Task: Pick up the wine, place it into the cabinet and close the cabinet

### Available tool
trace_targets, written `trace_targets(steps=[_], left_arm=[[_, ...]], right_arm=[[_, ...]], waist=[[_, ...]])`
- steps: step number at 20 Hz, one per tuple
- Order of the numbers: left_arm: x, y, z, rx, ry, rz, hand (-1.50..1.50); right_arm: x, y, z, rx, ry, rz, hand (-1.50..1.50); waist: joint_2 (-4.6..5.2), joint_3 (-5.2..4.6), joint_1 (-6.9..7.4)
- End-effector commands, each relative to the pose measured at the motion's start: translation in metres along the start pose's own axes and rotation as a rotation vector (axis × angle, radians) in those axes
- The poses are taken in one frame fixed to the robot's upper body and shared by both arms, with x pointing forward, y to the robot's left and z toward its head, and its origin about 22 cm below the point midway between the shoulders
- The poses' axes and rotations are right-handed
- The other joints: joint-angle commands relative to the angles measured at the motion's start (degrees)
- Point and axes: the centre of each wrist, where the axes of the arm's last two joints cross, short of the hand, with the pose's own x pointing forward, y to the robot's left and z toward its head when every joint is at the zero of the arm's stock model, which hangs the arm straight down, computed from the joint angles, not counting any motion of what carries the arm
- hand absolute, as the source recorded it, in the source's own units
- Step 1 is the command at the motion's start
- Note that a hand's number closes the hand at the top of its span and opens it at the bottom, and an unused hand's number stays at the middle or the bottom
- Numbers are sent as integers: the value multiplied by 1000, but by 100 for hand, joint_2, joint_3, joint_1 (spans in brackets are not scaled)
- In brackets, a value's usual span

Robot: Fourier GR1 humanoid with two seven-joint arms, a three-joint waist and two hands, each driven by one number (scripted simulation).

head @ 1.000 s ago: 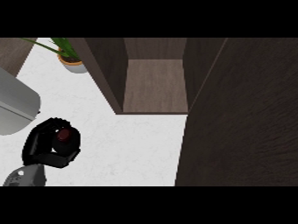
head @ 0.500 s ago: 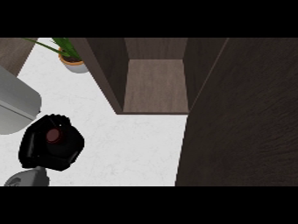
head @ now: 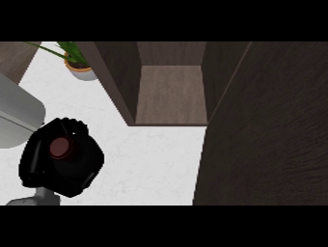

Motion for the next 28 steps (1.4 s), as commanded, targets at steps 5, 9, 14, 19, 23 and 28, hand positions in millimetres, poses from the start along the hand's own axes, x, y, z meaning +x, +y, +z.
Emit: trace_targets(steps=[5,9,14,19,23,28], left_arm=[[49,-65,-32,-85,32,40,150],[48,-84,-24,-76,11,65,150],[49,-136,-41,-92,5,67,150],[59,-164,-67,-89,12,77,150],[65,-162,-76,-59,-20,49,150],[67,-181,-107,-32,3,35,150]], right_arm=[[19,4,20,41,-30,-47,-150],[16,-6,23,35,-27,-33,-150],[4,-2,19,14,-45,-40,-150],[7,-2,13,20,-46,-48,-150],[10,-8,24,19,-33,-43,-150],[13,-1,18,46,-51,-32,-150]], waist=[[-6,-2,-45],[8,-4,-36],[13,-3,-67],[18,-4,-74],[15,-3,-64],[21,-5,-84]])
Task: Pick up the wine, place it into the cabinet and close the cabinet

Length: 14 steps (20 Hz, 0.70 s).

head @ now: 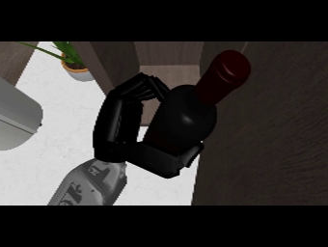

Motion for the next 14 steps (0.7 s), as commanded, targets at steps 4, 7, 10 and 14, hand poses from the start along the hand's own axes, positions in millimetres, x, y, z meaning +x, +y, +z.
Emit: trace_targets(steps=[4,7,10,14], left_arm=[[-10,-26,-7,48,-7,-46,150],[-10,-5,-23,20,-6,-56,150],[-21,-14,-32,60,-9,-73,150],[-33,-23,-32,87,28,-34,150]], right_arm=[[17,0,25,25,-38,-24,-150],[13,4,23,12,-55,-36,-150],[14,1,16,40,-49,-15,-150],[30,4,31,40,-44,-16,-150]], waist=[[-4,0,-4],[0,-1,19],[5,-2,5],[2,-4,-40]])
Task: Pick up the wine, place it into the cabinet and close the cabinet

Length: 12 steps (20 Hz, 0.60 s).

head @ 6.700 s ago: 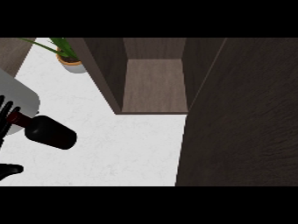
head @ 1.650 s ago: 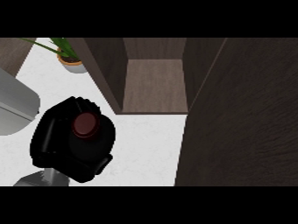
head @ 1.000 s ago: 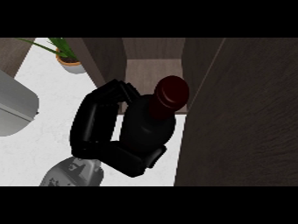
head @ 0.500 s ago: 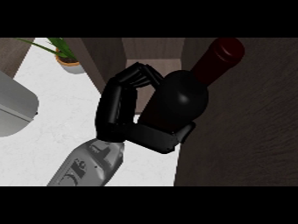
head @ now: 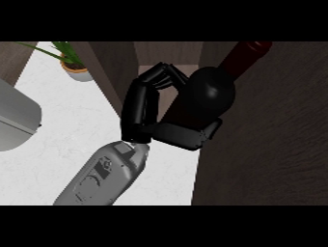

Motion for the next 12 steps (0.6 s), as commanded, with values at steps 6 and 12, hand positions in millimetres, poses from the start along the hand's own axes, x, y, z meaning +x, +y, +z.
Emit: trace_targets(steps=[6,12], left_arm=[[-34,1,7,68,14,54,150],[-61,12,9,72,20,-6,150]], right_arm=[[8,-4,25,12,-56,-27,-150],[0,-2,16,-4,-48,-20,-150]], waist=[[6,2,-25],[6,1,14]])
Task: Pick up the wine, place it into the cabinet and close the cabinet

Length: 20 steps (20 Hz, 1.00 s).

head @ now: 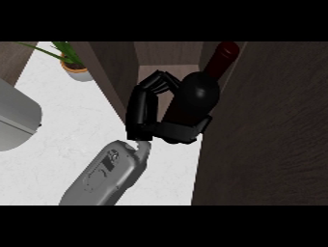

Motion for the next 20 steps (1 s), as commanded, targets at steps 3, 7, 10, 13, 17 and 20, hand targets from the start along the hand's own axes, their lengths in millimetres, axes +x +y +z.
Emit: trace_targets(steps=[3,7,10,13,17,20], left_arm=[[-22,6,1,8,6,-106,150],[-46,13,6,14,-23,-136,150],[-29,30,3,17,-45,-116,150],[-51,35,5,47,-57,-155,150],[-60,32,-4,66,-34,-134,150],[-58,49,-28,102,-55,-126,150]], right_arm=[[21,1,14,-5,-53,-36,-150],[18,-4,21,8,-57,-31,-150],[15,10,24,7,-50,-32,-150],[18,9,25,5,-47,-32,-150],[23,-9,21,46,-49,-12,-150],[17,2,32,6,-54,-45,-150]], waist=[[-4,0,26],[5,0,-18],[-14,0,52],[-7,-1,34],[6,-1,-23],[4,1,-39]])
